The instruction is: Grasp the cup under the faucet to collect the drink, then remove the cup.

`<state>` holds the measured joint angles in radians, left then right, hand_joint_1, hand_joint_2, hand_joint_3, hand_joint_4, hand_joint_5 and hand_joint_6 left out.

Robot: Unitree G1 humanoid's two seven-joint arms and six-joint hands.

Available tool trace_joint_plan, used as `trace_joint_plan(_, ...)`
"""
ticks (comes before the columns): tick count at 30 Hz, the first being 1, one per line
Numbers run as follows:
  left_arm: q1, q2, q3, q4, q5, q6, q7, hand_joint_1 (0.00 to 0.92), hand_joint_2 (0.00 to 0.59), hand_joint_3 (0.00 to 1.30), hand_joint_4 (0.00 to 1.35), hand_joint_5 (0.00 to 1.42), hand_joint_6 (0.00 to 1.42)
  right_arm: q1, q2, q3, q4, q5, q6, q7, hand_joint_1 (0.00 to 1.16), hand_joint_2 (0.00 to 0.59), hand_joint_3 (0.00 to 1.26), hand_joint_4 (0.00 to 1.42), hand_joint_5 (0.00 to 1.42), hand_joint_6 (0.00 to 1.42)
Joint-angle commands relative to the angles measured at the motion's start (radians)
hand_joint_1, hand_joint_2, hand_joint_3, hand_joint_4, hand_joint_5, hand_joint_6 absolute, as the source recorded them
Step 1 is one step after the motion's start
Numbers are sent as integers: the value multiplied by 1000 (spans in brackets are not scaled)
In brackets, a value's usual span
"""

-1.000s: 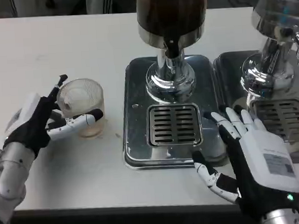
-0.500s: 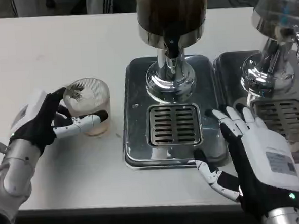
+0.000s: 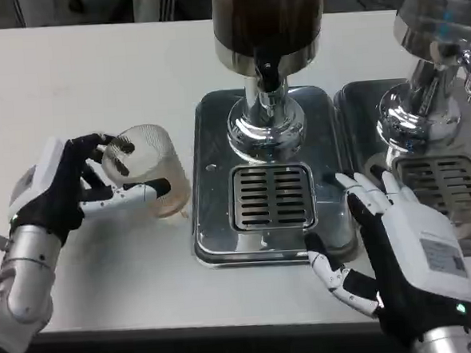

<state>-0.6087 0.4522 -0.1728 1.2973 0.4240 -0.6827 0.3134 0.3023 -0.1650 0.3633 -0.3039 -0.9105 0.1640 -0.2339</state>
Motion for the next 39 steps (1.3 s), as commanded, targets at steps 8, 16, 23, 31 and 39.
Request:
trace_joint_plan(8,27,41,53,-60,-19,-136,103,610,0,630,702,995,1312,-10,11,0,13,14,-5,-3,512,417,187,130,4,17)
trace_joint_plan(16,20,36,30,-96,2,-200,67,611,0,631,702,991,1306,-17,8,-1,20,25,-12,-5,512,417,187,131,11,17)
trace_joint_plan(23,-4,-6,-32,-97,44,-196,30,606,0,631,699,985,1306,-16,13,0,20,26,-9,-14,512,417,187,132,14,27)
trace_joint_plan(31,-31,-56,-75,-94,71,-185,0,603,0,631,694,979,1292,5,25,2,5,17,0,-27,512,417,187,132,15,31)
trace_joint_plan(39,-72,-93,-107,-83,90,-151,-21,602,0,631,701,978,1290,29,42,2,-7,8,5,-35,512,417,187,132,15,31)
